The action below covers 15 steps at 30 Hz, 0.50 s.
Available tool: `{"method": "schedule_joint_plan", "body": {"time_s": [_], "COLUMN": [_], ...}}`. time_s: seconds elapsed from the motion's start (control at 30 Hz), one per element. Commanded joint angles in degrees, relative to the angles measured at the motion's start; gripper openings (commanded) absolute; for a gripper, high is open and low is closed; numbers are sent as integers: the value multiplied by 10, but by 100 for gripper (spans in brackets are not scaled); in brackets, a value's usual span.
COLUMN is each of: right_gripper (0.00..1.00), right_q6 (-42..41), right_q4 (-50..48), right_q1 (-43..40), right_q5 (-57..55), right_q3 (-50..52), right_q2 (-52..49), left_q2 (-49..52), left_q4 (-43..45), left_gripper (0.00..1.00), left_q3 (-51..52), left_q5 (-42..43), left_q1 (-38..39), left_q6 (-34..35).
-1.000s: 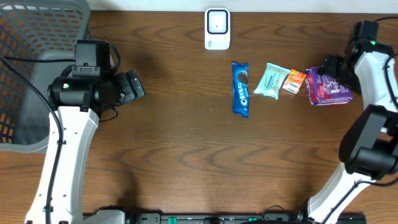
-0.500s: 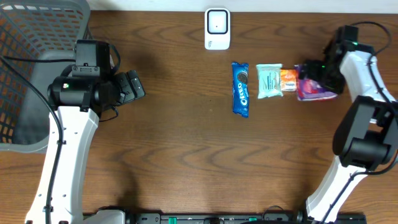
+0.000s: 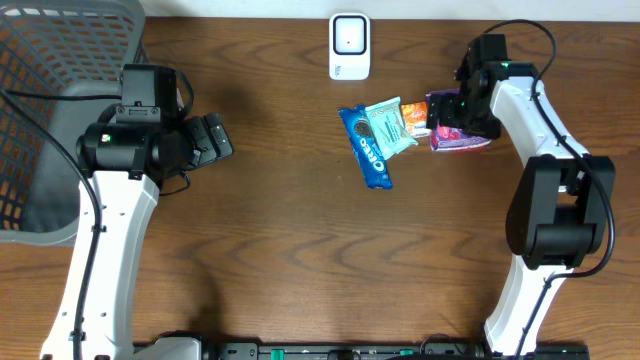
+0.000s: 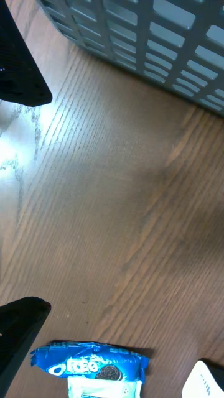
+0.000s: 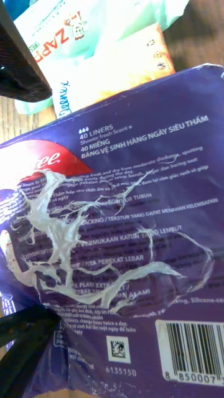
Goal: Scan the item barcode
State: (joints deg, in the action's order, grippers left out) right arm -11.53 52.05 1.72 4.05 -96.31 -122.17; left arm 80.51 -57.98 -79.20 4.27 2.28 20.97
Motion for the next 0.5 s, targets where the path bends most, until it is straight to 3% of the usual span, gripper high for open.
{"method": "schedule_joint_plan", "body": {"time_s": [0.0, 0.47], "right_gripper": [99, 99], "right_q6": [-16, -17], "right_q4": [13, 30], "right_q1": [8, 13], "right_q5": [41, 23], "right_q3": [7, 7], "right_q2": [-16, 54], "left_q2": [2, 2], "left_q4": [-1, -1], "left_gripper": [98, 98], "left_q3": [-3, -3], "left_q5": [-7, -7], "left_q1": [-1, -1], "left_q6": [1, 1]}}
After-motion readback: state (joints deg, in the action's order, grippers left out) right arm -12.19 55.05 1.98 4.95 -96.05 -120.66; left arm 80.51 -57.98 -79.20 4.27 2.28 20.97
